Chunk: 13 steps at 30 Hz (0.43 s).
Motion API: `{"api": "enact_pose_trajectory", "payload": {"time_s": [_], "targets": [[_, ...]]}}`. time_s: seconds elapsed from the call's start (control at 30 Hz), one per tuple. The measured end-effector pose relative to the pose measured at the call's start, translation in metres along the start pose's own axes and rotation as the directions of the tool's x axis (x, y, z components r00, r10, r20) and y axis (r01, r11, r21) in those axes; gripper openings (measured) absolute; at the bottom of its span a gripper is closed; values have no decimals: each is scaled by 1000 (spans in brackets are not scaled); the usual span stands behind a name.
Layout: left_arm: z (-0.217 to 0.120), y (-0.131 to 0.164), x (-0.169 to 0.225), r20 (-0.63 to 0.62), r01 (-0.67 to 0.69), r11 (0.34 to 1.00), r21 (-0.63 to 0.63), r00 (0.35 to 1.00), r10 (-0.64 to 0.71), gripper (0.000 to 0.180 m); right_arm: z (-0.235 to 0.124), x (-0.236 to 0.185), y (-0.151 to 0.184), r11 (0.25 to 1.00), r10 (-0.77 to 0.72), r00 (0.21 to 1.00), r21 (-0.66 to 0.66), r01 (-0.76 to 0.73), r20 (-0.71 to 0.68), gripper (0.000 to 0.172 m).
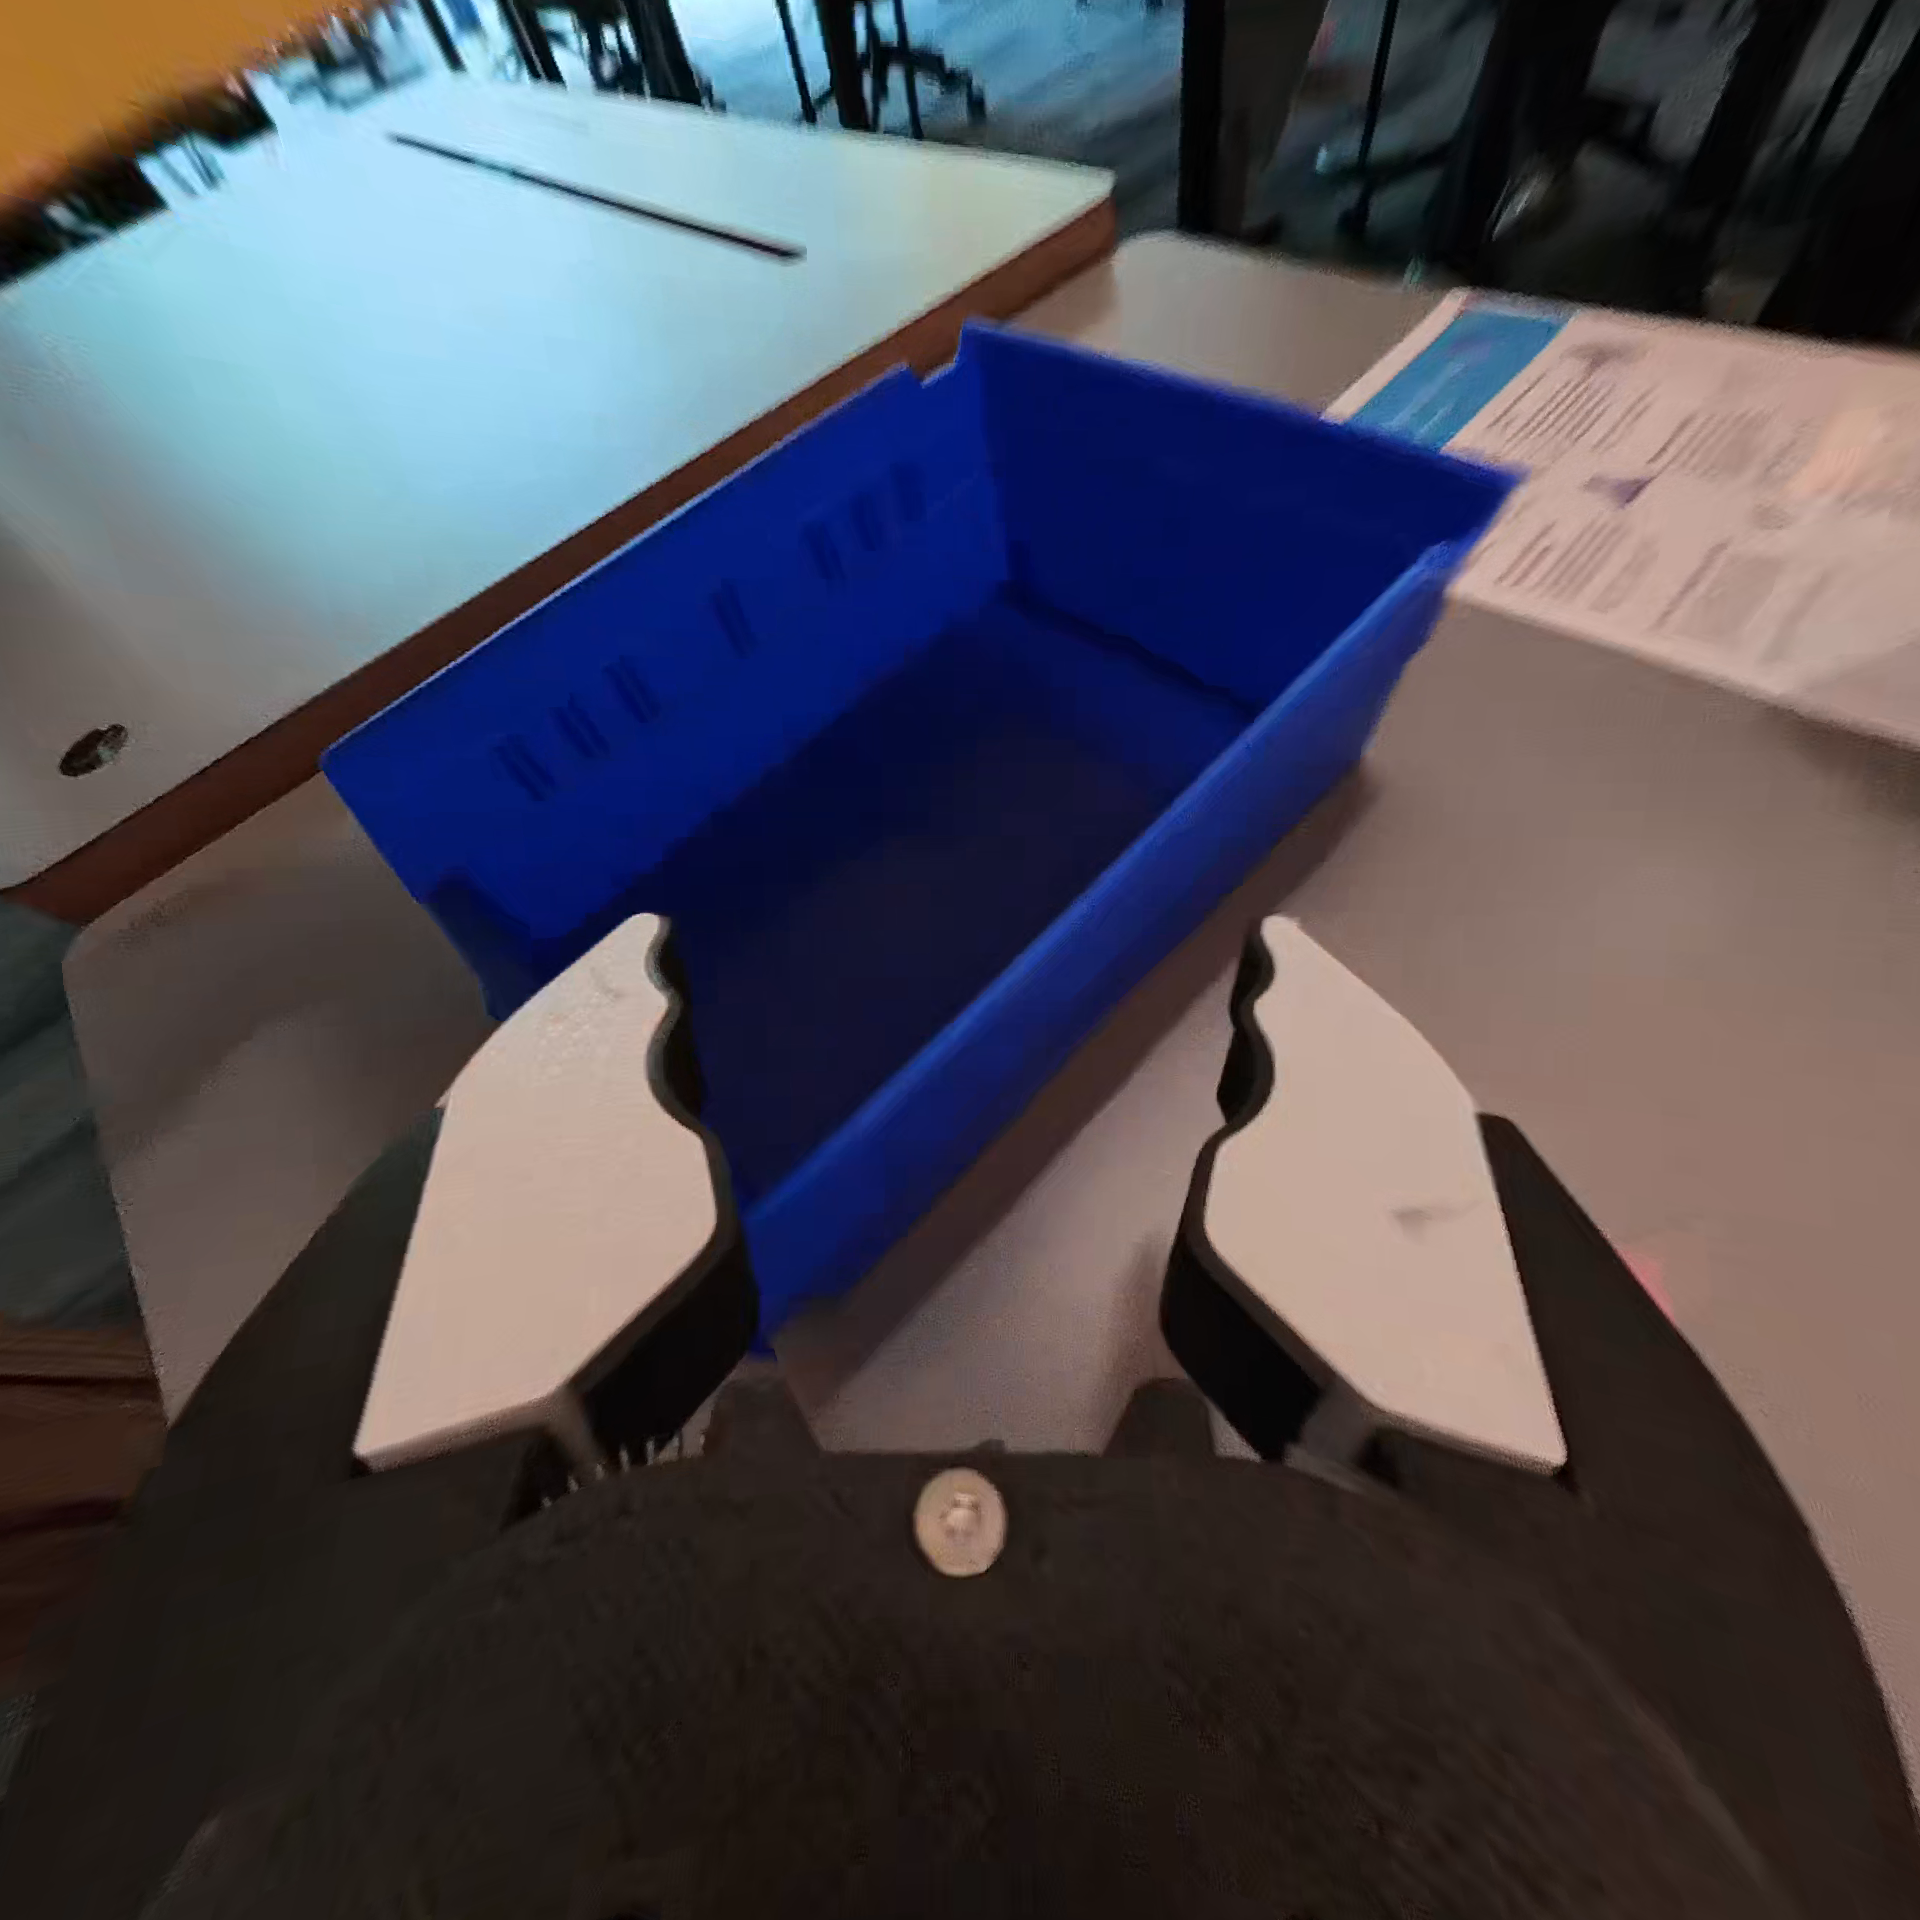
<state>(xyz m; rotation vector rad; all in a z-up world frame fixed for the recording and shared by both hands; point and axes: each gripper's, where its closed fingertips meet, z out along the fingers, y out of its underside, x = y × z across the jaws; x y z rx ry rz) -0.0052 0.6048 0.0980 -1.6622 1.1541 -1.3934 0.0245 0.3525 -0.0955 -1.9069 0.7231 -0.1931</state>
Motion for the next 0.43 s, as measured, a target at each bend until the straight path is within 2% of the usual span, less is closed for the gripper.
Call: {"api": "enact_pose_trajectory", "payload": {"time_s": [0.07, 0.13, 0.23, 0.27, 0.33, 0.37, 0.43], "targets": [[-13, -3, -24, 40, 35, 999, 29, 999, -37, 3, 31, -5, 10, 998, 29, 999, -61, -30, -15, 90], [-24, -3, -45, 71, 65, 996, 58, 995, -69, 3, 52, -6, 30, 987, 38, 999, -152, -43, -35, 95], [-35, 4, -71, 104, 105, 991, 77, 988, -113, 3, 63, 7, 52, 972, -47, 995, -234, 25, -90, 85], [-38, 8, -77, 113, 109, 991, 78, 987, -117, 4, 60, 13, 52, 970, -67, 991, -241, 38, -112, 74], [-43, 15, -86, 127, 105, 992, 74, 985, -114, 4, 50, 32, 54, 955, -119, 980, -287, 70, -157, 36], [-44, 19, -88, 132, 100, 992, 70, 985, -109, 3, 43, 41, 54, 952, -123, 981, -295, 75, -147, 23], [-47, 27, -90, 138, 79, 995, 59, 987, -87, 3, 24, 51, 57, 938, -143, 989, -324, 121, -45, 15]]}}
